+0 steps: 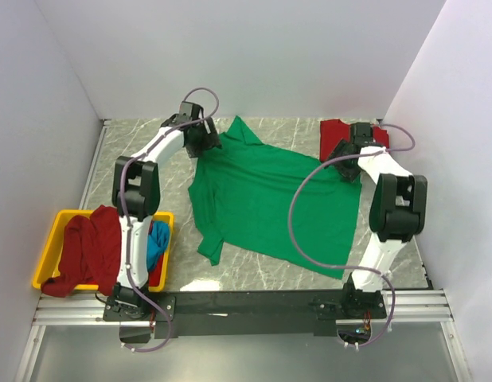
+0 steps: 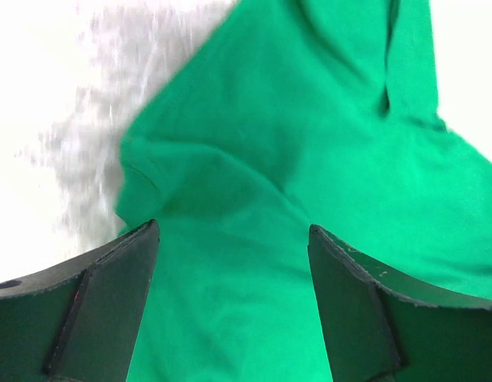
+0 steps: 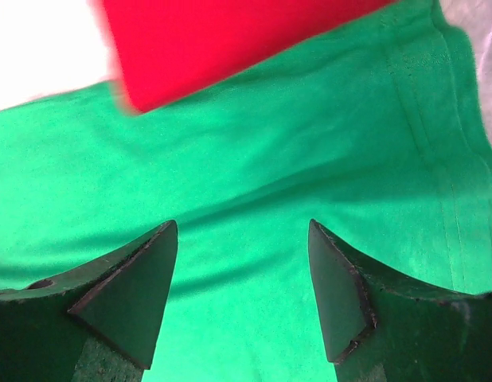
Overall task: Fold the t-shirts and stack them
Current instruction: Flatten the tshirt out
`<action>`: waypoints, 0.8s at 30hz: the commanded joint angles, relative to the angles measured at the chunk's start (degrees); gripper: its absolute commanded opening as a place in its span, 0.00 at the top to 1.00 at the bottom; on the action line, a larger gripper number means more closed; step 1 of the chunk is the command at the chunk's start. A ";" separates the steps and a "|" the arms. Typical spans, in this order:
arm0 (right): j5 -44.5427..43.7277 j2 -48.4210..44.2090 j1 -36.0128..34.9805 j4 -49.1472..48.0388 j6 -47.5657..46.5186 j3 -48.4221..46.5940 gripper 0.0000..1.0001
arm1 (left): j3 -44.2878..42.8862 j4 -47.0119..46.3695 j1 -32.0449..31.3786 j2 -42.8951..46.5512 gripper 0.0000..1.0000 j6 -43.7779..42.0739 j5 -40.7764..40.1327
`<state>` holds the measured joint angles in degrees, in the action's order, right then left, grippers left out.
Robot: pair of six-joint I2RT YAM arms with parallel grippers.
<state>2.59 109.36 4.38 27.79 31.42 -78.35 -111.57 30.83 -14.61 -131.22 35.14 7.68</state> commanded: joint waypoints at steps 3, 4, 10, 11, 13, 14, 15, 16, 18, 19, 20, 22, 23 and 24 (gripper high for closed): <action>-1.18 -10.74 -3.14 0.16 -2.59 2.93 0.27 | 10.45 -4.02 -1.65 13.08 0.18 0.11 0.23; -1.10 -11.44 -3.67 0.33 -2.50 3.72 0.27 | 12.41 -4.37 -2.17 15.27 0.18 0.37 0.23; 1.61 -17.06 -7.02 -1.33 -1.11 13.12 0.27 | 29.11 -8.50 -4.11 23.71 0.19 3.09 -1.00; 2.59 -17.69 -7.02 -1.86 -0.58 16.09 0.27 | 33.04 -9.20 -4.11 24.68 0.19 3.71 -0.92; 3.82 -19.26 -7.02 -3.61 0.22 19.01 0.27 | 36.67 -11.30 -4.20 27.05 0.18 5.47 -0.21; 4.78 -19.53 -7.02 -4.06 0.40 21.20 0.27 | 39.64 -11.84 -4.20 27.59 0.18 6.51 0.22; 5.05 -19.80 -7.19 -4.32 0.40 22.09 0.27 | 41.15 -12.71 -4.20 28.20 0.18 7.05 0.23; 5.32 -19.97 -7.02 -4.59 0.31 22.71 0.27 | 42.56 -14.29 -4.11 29.17 0.18 7.57 1.01; 5.50 -19.89 -7.02 -4.76 0.13 23.94 0.27 | 45.47 -15.79 -4.20 29.79 0.18 8.89 1.89; 5.50 -19.63 -7.11 -4.76 -0.13 24.12 0.27 | 46.17 -16.41 -4.20 30.05 0.18 9.25 2.42; 5.32 -19.54 -7.02 -4.76 -0.30 24.29 0.27 | 46.96 -17.55 -4.20 29.88 0.18 9.51 2.69; 4.88 -18.92 -7.02 -4.59 -0.74 24.12 0.27 | 47.32 -18.43 -4.20 29.27 0.18 9.78 3.13; 4.71 -18.14 -7.02 -4.33 -0.92 23.68 0.27 | 47.15 -19.22 -4.20 29.00 0.18 9.78 3.48; 4.10 -17.70 -7.02 -4.06 -1.10 23.42 0.27 | 46.88 -19.31 -4.20 28.57 0.18 9.86 3.39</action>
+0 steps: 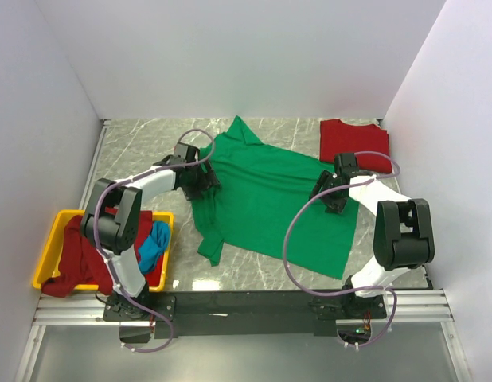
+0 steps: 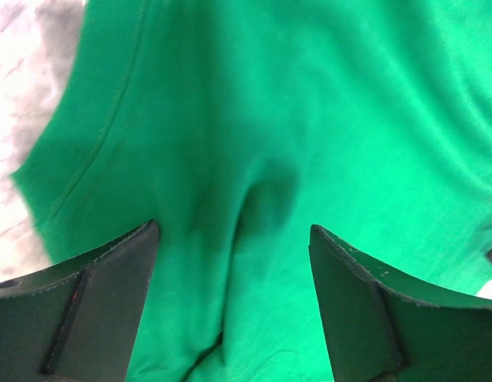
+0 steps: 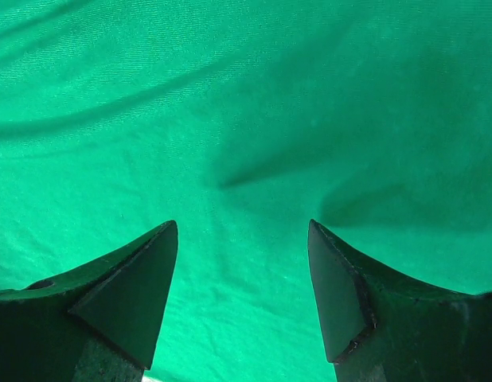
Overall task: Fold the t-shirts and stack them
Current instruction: Flatten the tshirt out
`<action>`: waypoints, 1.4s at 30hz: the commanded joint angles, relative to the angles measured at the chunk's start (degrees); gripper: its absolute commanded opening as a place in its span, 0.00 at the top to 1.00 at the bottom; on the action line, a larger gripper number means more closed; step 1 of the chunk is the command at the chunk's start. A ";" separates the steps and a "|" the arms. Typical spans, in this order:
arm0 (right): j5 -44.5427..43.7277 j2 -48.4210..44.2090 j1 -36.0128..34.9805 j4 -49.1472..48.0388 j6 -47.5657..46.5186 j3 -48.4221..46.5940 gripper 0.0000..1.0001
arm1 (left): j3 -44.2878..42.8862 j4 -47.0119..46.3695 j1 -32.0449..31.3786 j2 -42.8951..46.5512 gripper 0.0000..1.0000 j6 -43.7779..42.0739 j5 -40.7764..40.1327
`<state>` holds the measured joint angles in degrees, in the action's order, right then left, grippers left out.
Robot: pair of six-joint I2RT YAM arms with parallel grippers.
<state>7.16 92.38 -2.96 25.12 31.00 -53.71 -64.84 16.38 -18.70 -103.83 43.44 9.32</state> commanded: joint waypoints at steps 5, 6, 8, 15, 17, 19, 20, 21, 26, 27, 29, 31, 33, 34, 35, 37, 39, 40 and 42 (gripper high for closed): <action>-0.22 2.71 1.90 -0.87 0.02 -1.75 0.27 | -3.62 -1.36 -0.11 -2.51 0.18 1.56 -0.70; 0.05 3.07 2.52 -1.13 0.46 -1.57 0.27 | -4.32 0.30 -0.11 -3.65 0.18 1.39 -1.32; 0.23 4.21 2.70 -1.13 0.55 -1.74 0.27 | -6.34 1.81 -0.02 -4.80 0.17 0.86 -2.46; -0.21 7.90 5.25 -0.08 0.81 -5.17 0.27 | -14.86 6.20 0.24 -11.12 0.17 -0.46 -4.31; -0.39 9.48 5.60 0.62 0.99 -7.36 0.27 | -19.07 8.48 0.59 -13.93 0.17 -1.25 -4.66; -0.48 11.49 5.69 1.33 1.25 -9.99 0.27 | -23.20 9.80 1.03 -16.74 0.17 -1.78 -4.75; -0.48 12.20 5.77 1.68 1.25 -11.05 0.27 | -24.53 10.77 1.29 -17.71 0.17 -2.22 -4.75; -0.48 12.91 5.69 1.86 1.34 -12.02 0.27 | -25.85 11.21 1.47 -18.50 0.17 -2.48 -4.66; -1.09 17.65 5.77 4.93 1.69 -20.01 0.27 | -34.89 13.15 2.79 -24.22 0.17 -4.23 -2.91; -1.18 18.18 5.77 5.28 1.60 -21.07 0.27 | -36.14 13.67 2.88 -24.83 0.17 -4.59 -2.56; -1.53 19.24 5.77 6.34 1.43 -23.80 0.27 | -38.78 13.76 2.88 -26.07 0.17 -5.38 -1.51; -1.53 19.59 5.69 6.78 1.16 -25.73 0.27 | -39.57 12.80 2.79 -25.81 0.17 -5.47 -0.36; -1.36 19.25 5.60 6.78 0.64 -26.44 0.27 | -39.58 12.10 2.70 -24.15 0.17 -5.65 0.52; -1.18 18.29 5.42 6.61 0.38 -26.70 0.27 | -39.31 11.66 2.79 -23.27 0.17 -5.65 0.61; -1.09 17.58 5.42 6.60 0.11 -26.88 0.27 | -39.22 11.57 2.70 -22.39 0.17 -5.65 0.70; -1.27 14.86 5.34 6.52 -0.59 -26.80 0.27 | -37.92 10.87 2.70 -18.88 0.17 -5.56 0.70; -1.80 12.66 5.25 6.69 -1.29 -26.36 0.27 | -36.16 10.34 2.79 -14.67 0.16 -5.30 0.44; -1.88 10.56 5.25 6.87 -1.47 -25.66 0.27 | -33.71 9.99 2.70 -13.25 0.16 -5.04 0.09; -2.23 7.57 5.25 7.13 -1.82 -24.52 0.27 | -30.71 9.55 2.79 -9.40 0.17 -3.89 -0.62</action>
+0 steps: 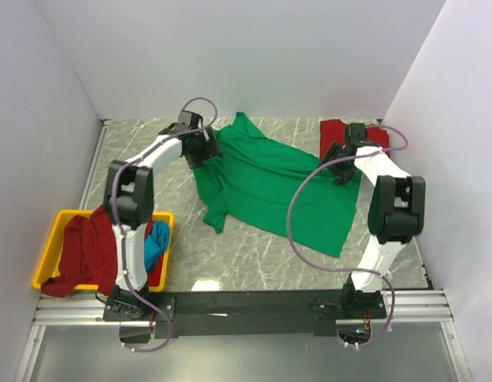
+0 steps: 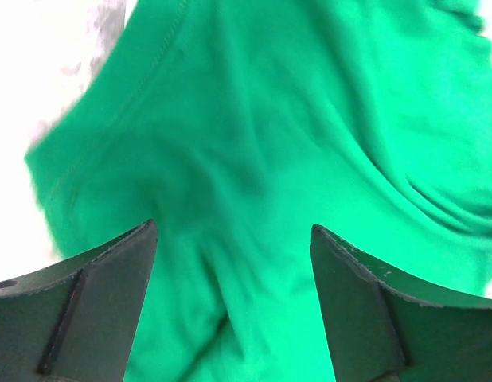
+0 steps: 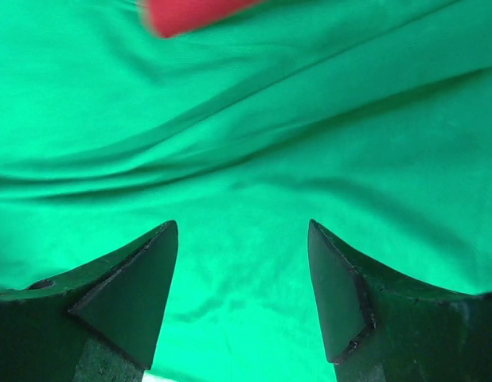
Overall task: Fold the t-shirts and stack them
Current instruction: Flatten the tshirt out
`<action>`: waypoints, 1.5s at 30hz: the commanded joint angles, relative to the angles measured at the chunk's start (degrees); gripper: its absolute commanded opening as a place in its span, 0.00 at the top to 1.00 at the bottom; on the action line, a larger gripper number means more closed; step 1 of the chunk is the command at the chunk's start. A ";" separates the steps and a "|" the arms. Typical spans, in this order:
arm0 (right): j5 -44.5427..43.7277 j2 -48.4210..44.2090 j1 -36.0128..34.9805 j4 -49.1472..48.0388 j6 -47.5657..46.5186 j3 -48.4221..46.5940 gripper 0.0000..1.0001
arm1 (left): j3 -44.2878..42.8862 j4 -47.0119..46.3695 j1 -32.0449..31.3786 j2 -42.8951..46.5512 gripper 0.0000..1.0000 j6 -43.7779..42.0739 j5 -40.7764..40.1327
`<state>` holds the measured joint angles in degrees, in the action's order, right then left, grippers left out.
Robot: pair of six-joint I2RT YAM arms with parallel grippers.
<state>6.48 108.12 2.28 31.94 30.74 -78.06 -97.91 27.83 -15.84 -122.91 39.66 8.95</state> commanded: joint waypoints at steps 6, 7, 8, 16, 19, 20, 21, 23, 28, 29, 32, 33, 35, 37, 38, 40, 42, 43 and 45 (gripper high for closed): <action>-0.42 -14.85 -0.09 0.31 -0.77 7.03 0.27 | 18.61 -3.84 -0.42 17.69 0.40 3.75 -2.18; -0.42 -15.56 -0.17 0.05 -0.77 9.05 0.27 | 21.85 -3.93 -0.86 18.40 0.40 4.19 -2.44; -0.59 -16.35 -0.17 0.05 -0.77 10.11 0.27 | 23.27 -3.93 -1.04 19.11 0.40 4.98 -3.14; -0.07 -21.54 0.00 -1.53 -0.33 19.35 0.27 | 33.04 -3.58 -2.53 23.42 0.39 8.94 -5.17; 0.20 -22.60 0.00 -1.71 -0.51 20.40 0.27 | 34.01 -3.22 -2.88 23.33 0.39 9.38 -5.96; 0.11 -22.86 0.00 -1.80 -0.77 20.49 0.27 | 34.36 -3.57 -2.97 23.33 0.39 9.56 -5.96; 0.11 -23.12 0.00 -1.88 -0.77 20.75 0.27 | 34.54 -4.19 -3.23 23.42 0.39 9.65 -5.88; -0.06 -23.21 0.00 -1.80 -0.95 21.02 0.27 | 34.72 -5.50 -3.59 22.90 0.39 10.00 -5.70; -0.33 -22.95 0.09 -2.50 -0.77 23.21 0.27 | 31.82 -4.90 -4.99 19.82 0.41 10.09 -6.31; -0.07 -22.86 0.09 -2.76 -0.68 23.65 0.27 | 31.73 -4.72 -5.26 19.47 0.43 10.09 -6.57; 0.72 -20.85 0.09 -3.55 -0.42 24.80 0.27 | 32.16 -4.89 -5.61 18.41 0.61 10.17 -6.67; 0.99 -20.32 0.18 -3.99 -0.33 25.15 0.27 | 32.51 -4.90 -5.61 18.32 0.66 10.17 -6.67; 1.60 -18.92 0.26 -4.26 0.02 25.33 0.27 | 32.60 -4.90 -5.52 17.97 0.79 10.00 -7.10; 1.96 -17.94 0.53 -4.61 0.02 25.42 0.27 | 32.26 -3.93 -5.61 17.88 0.88 9.74 -7.72; 1.96 -17.07 0.62 -4.61 0.11 25.42 0.27 | 31.91 -3.23 -5.52 17.97 0.99 9.56 -8.42; 1.96 -16.19 0.97 -4.61 0.28 25.42 0.27 | 30.41 -0.35 -5.52 18.41 1.00 8.77 -8.77; 2.04 -14.61 1.41 -4.78 0.37 25.76 0.27 | 29.36 1.34 -5.52 20.08 1.00 8.07 -11.93; 2.13 -14.08 1.84 -4.79 0.55 25.77 0.27 | 29.01 2.91 -5.52 20.60 1.00 7.37 -12.46; 2.48 -12.15 2.28 -4.70 0.72 25.94 0.27 | 27.78 5.03 -5.43 22.36 1.00 5.97 -13.86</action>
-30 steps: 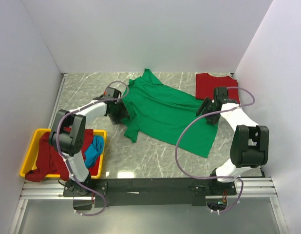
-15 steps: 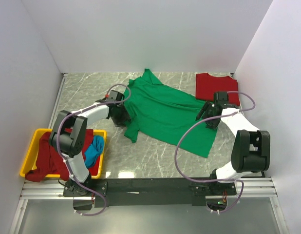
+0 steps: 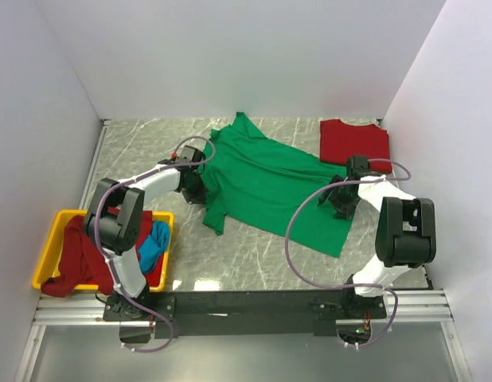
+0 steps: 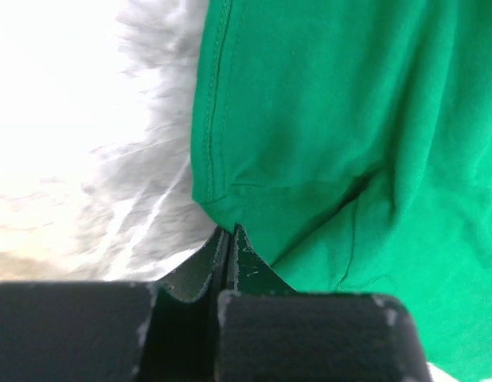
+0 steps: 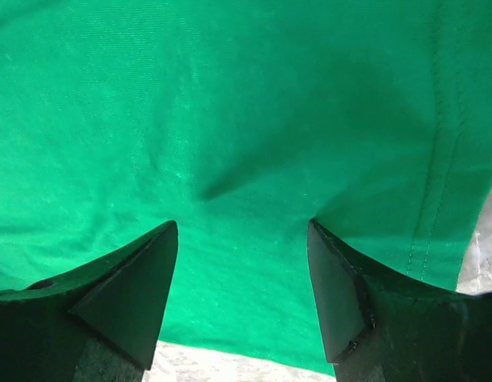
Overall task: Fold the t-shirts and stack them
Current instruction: Flatten the tshirt out
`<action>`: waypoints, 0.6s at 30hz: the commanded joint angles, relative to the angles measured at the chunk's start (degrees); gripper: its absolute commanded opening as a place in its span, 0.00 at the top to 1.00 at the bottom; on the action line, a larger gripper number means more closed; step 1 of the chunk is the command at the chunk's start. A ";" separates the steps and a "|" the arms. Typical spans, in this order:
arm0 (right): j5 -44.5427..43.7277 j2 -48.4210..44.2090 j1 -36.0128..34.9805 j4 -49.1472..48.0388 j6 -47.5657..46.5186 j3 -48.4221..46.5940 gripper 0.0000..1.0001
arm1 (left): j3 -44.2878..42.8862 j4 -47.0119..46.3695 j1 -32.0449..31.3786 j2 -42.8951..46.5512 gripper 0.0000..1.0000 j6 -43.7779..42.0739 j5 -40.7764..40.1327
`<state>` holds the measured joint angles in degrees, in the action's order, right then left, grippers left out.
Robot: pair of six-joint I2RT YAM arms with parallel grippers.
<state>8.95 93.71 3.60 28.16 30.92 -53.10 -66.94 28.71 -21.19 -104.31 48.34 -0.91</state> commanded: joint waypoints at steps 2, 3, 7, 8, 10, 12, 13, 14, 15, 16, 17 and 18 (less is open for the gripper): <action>-0.16 3.75 1.59 -0.83 0.55 0.98 0.27 | -4.07 7.40 0.01 5.07 1.00 -3.86 -4.98; -0.25 4.11 1.85 -0.83 0.55 1.07 0.27 | -4.77 8.46 0.18 5.43 1.00 -5.08 -5.68; -0.34 5.78 2.47 -0.83 0.55 1.16 0.27 | -6.80 13.91 0.97 6.40 1.00 -8.34 -7.09; -0.42 6.04 2.56 -0.92 0.55 1.07 0.27 | -7.85 16.27 1.32 6.40 1.00 -8.87 -7.70; -0.69 6.13 2.56 -0.83 0.46 0.98 0.27 | -8.82 18.30 1.68 6.05 1.00 -10.36 -10.06; -0.95 6.13 2.56 -0.74 0.29 0.72 0.27 | -10.31 20.77 2.29 5.96 1.00 -11.42 -11.92; -0.87 6.22 2.56 -0.74 0.37 0.81 0.27 | -10.67 20.95 2.47 5.88 0.99 -11.86 -12.62; -0.86 6.13 2.56 -0.74 0.29 0.72 0.27 | -10.84 20.78 2.73 5.96 0.99 -12.21 -12.54; -0.86 6.13 2.56 -0.74 0.37 0.81 0.27 | -11.02 20.25 2.91 5.96 0.99 -12.56 -12.19; -1.04 6.05 2.56 -0.65 0.37 0.72 0.27 | -11.11 20.16 3.08 5.88 0.99 -12.57 -11.49; -1.13 5.96 2.56 -0.48 0.29 0.72 0.27 | -11.28 19.98 3.35 5.96 0.98 -12.48 -11.49; -1.30 5.87 2.56 -0.39 0.20 0.54 0.27 | -11.37 20.16 3.44 5.96 0.96 -12.48 -11.75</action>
<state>11.75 95.53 5.80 29.12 32.16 -54.37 -76.05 46.76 -18.13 -100.03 37.89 -10.87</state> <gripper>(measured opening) 0.727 0.025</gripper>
